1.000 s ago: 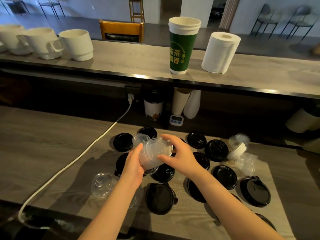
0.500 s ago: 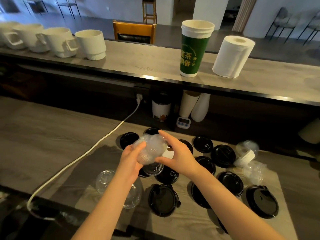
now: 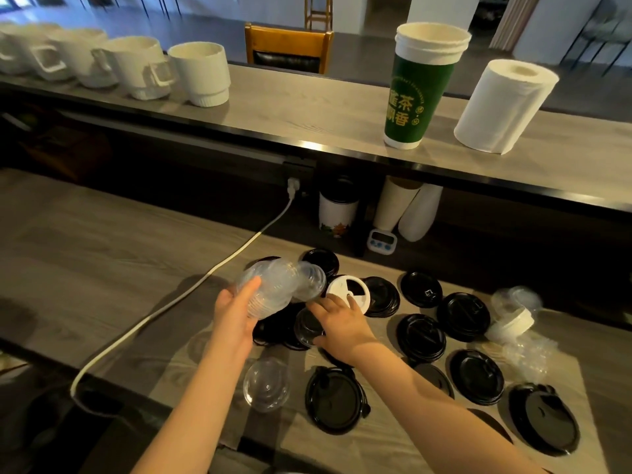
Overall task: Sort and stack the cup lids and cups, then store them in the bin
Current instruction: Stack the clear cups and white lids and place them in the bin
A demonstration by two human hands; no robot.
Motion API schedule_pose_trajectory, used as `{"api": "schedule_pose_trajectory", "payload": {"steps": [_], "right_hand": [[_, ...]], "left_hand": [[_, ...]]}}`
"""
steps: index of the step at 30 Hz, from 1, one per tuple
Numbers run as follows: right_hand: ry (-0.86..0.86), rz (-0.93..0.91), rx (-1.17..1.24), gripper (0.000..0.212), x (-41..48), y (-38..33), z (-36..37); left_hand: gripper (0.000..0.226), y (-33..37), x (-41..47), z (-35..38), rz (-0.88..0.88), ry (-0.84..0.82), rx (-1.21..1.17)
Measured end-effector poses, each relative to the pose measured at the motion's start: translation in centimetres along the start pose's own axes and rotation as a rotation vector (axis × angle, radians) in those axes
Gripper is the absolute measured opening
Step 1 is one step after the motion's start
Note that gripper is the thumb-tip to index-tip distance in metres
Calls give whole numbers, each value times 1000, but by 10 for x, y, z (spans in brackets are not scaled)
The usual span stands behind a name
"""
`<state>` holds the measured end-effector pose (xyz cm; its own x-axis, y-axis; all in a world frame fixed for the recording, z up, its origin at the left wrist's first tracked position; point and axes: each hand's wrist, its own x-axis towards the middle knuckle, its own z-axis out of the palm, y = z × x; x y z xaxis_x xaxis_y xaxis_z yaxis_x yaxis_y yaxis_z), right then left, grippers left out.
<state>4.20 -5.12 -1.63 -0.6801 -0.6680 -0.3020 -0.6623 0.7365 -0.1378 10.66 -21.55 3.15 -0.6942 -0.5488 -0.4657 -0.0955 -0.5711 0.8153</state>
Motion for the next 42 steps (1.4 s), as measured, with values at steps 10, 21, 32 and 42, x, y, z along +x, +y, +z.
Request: {"api": "schedule_pose_trajectory", "payload": {"steps": [10, 21, 32, 42], "right_hand": [[253, -33, 448, 65, -11, 12, -9], [594, -2, 1050, 63, -40, 14, -50], [544, -58, 918, 69, -54, 25, -45], [441, -8, 1247, 73, -64, 20, -43]], "left_hand": [[36, -3, 2, 9, -22, 44, 12], [40, -20, -13, 26, -115, -115, 31], [71, -32, -24, 33, -204, -361, 118], [60, -24, -25, 34, -181, -407, 122]]}}
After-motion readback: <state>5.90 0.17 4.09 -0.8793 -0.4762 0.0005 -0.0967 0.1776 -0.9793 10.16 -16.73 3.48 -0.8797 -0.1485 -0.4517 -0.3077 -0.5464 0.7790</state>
